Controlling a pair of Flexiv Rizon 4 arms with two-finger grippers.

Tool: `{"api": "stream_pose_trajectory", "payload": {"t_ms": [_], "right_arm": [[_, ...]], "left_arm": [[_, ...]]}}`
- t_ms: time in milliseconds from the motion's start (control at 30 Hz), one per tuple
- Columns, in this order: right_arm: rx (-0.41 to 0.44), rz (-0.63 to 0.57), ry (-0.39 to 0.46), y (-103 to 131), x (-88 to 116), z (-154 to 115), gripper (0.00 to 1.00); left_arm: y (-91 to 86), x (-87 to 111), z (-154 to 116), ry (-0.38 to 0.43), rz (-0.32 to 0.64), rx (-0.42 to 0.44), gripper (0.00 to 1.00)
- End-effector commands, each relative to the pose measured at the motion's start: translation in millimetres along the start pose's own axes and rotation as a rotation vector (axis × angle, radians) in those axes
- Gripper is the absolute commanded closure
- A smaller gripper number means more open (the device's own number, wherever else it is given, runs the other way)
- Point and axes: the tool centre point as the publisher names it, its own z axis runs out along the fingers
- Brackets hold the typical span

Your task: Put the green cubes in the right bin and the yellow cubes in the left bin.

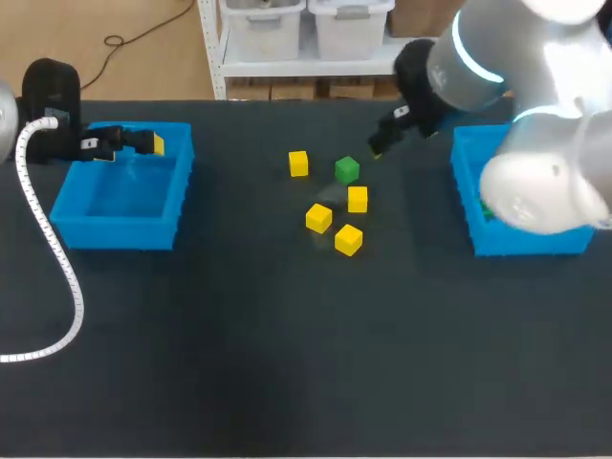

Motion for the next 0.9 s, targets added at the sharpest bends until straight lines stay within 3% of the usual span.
{"api": "stream_pose_trajectory", "payload": {"t_ms": [33, 200, 367, 600, 900], "right_arm": [[-0.154, -0.146, 0.116, 8.6, -14.0, 30.8, 0.00], [-0.229, -0.237, 0.231, 16.2, -16.1, 47.2, 0.00], [-0.227, -0.322, 0.322, 24.3, -15.6, 66.0, 0.00], [-0.228, -0.361, 0.395, 33.4, -22.9, 86.9, 0.00], [-0.190, -0.342, 0.415, 29.9, -19.1, 106.2, 0.00]], "left_arm": [[2.5, 1.5, -0.4, -0.007, 0.002, 0.013, 0.00], [2.5, 1.5, -0.4, -0.007, 0.002, 0.013, 0.00], [2.5, 1.5, -0.4, -0.007, 0.002, 0.013, 0.00], [2.5, 1.5, -0.4, -0.007, 0.002, 0.013, 0.00], [2.5, 1.5, -0.4, -0.007, 0.002, 0.013, 0.00]]}}
